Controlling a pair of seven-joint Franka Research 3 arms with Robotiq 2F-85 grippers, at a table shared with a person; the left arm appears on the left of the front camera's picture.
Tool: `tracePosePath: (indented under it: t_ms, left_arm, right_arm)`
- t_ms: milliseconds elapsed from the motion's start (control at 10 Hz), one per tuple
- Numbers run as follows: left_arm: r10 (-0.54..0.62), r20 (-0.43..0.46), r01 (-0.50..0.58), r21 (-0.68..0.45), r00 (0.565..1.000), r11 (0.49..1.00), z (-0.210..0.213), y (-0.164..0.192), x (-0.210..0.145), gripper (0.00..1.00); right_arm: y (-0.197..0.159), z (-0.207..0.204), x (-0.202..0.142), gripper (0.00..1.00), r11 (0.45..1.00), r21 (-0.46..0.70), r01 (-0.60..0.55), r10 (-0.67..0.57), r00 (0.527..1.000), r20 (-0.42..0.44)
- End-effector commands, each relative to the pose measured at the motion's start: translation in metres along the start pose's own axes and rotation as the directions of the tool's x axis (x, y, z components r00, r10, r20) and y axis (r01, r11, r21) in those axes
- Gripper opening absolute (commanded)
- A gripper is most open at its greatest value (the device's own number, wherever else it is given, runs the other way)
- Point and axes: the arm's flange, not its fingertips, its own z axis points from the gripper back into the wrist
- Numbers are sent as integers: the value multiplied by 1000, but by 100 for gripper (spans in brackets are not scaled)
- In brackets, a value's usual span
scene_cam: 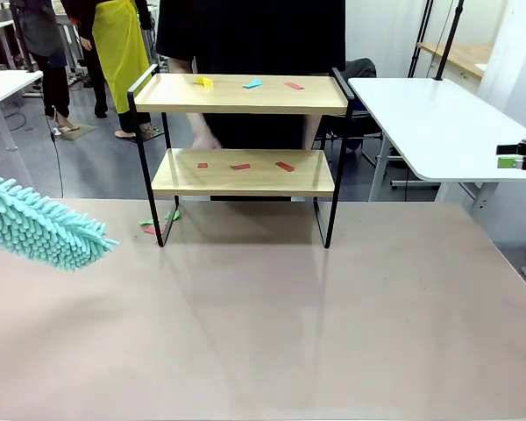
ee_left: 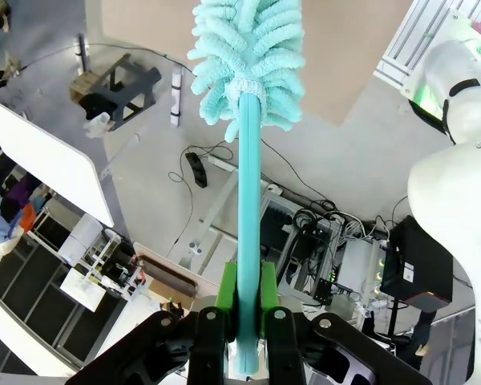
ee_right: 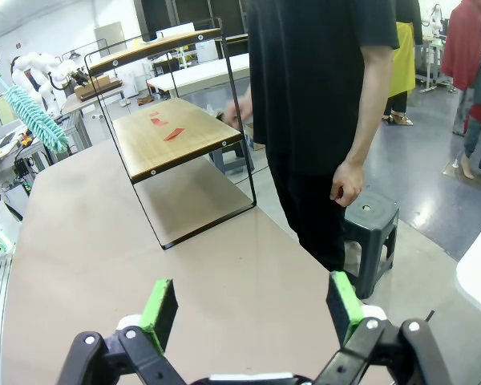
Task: Clean the shelf.
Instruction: Clean the specific section of the Shelf indicated by the human with the Duster.
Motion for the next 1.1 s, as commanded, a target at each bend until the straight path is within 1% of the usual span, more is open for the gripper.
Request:
tracePosePath:
  t_ms: [0,1000]
  left_arm:
    - [6,3,-6,-3,1000,1000,-1,-2,-2,14]
    - [6,3,-6,-3,1000,1000,-1,-2,-2,14]
  right_arm:
    - [2,-1,3,100,1000,-1,-4,4,1000,1]
    - [2,-1,3,100,1000,-1,-4,4,1000,1]
